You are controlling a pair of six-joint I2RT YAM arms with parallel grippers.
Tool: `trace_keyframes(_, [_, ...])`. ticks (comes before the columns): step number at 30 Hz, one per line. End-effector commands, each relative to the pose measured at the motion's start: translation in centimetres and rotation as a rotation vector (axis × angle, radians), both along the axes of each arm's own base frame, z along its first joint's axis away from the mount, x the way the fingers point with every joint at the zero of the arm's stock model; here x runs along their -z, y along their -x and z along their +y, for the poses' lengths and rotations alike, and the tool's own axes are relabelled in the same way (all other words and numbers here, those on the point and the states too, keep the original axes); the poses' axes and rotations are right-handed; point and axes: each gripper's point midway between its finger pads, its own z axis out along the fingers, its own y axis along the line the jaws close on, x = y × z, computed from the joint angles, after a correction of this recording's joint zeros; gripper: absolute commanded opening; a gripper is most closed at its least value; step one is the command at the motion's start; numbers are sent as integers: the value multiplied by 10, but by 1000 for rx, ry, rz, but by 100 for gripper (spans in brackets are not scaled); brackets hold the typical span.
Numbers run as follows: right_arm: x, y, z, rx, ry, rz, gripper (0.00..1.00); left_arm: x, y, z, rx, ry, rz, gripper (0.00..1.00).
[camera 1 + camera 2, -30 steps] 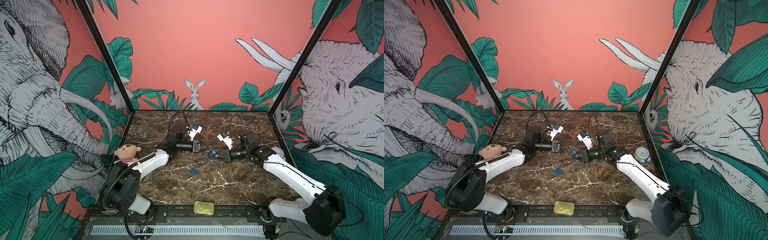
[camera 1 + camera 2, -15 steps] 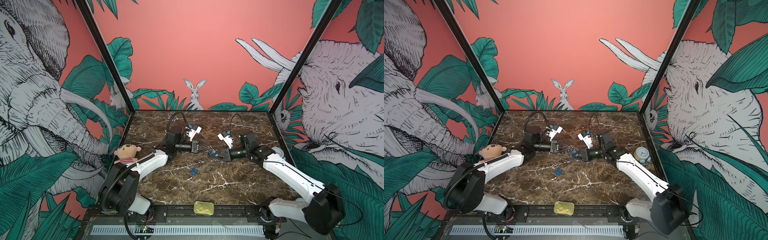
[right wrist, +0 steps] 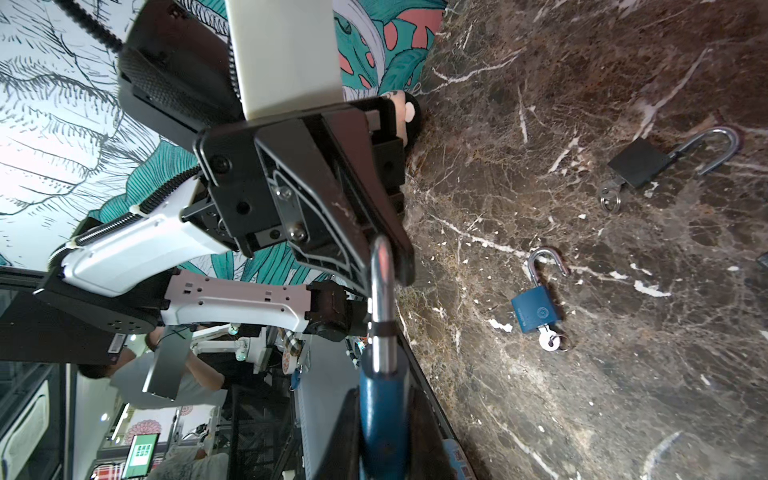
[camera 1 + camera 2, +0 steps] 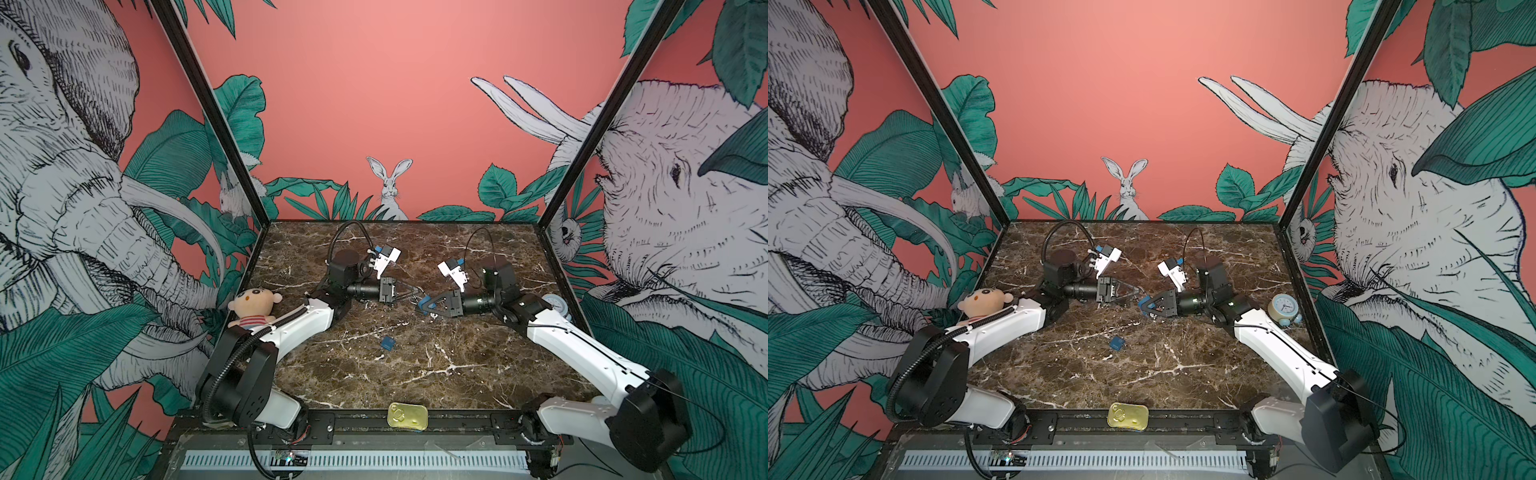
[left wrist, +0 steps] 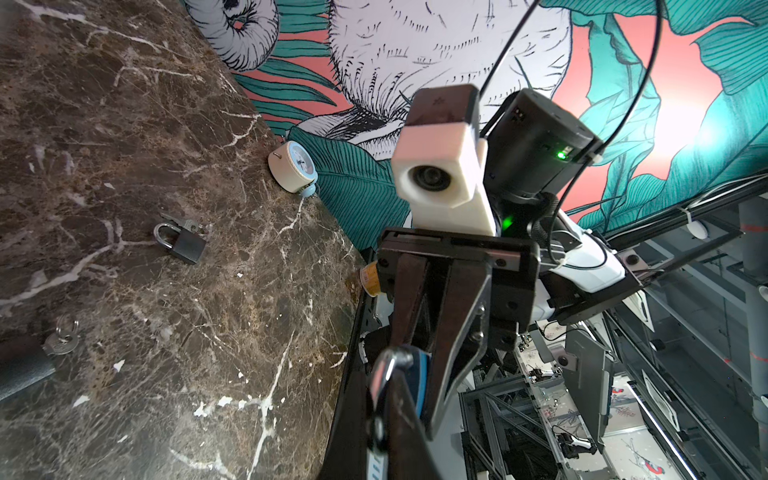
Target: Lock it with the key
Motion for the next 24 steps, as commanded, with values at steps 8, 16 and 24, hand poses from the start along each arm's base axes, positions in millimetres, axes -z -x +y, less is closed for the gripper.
trace_keyframes(8, [-80,11,7,-74,-239,-229,0,35,-2,-6,-16,-40,76,0])
trace_keyframes(16, [-74,3,10,-52,-235,-233,0,39,15,-8,8,-44,106,0])
trace_keyframes(24, [-65,-5,11,-24,-196,-245,0,44,38,-10,29,-49,127,0])
